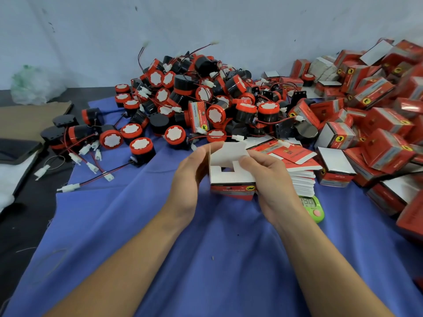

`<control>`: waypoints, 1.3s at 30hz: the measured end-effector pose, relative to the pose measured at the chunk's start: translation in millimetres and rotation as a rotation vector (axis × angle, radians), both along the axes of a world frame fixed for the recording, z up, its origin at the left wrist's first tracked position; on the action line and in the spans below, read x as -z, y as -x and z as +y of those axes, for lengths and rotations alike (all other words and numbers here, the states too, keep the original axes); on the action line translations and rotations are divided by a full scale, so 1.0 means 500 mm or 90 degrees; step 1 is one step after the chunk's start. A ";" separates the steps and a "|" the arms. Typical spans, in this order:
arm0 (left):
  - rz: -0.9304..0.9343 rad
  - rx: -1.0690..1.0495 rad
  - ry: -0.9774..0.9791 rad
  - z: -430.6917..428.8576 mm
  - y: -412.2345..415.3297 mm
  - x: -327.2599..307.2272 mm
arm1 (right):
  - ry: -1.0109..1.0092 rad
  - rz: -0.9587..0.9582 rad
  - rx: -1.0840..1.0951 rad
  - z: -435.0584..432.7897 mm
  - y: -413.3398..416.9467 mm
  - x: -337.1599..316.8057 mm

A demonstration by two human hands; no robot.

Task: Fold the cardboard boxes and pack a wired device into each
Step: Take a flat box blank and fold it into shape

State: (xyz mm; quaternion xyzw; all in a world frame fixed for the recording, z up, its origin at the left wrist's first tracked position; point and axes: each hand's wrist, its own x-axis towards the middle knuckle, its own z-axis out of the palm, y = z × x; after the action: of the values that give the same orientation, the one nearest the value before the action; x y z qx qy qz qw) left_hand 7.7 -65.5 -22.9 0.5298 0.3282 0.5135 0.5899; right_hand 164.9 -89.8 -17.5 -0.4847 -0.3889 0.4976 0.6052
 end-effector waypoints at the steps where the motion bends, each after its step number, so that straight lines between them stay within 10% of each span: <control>1: 0.019 -0.008 0.008 0.001 -0.001 -0.001 | 0.012 0.006 0.001 0.001 0.002 0.001; 18: 0.061 -0.012 -0.023 0.012 0.008 -0.004 | 0.076 0.121 -0.055 0.007 -0.013 0.000; 39: 0.195 -0.084 -0.040 -0.006 -0.007 -0.008 | -0.016 -0.200 0.027 -0.008 -0.003 -0.006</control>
State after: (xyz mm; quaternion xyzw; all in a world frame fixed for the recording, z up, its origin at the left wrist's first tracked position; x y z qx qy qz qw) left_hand 11.4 -68.4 -19.0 0.5974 0.4322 0.4740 0.4812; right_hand 166.5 -94.0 -14.6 -0.5570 -0.4745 0.3981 0.5533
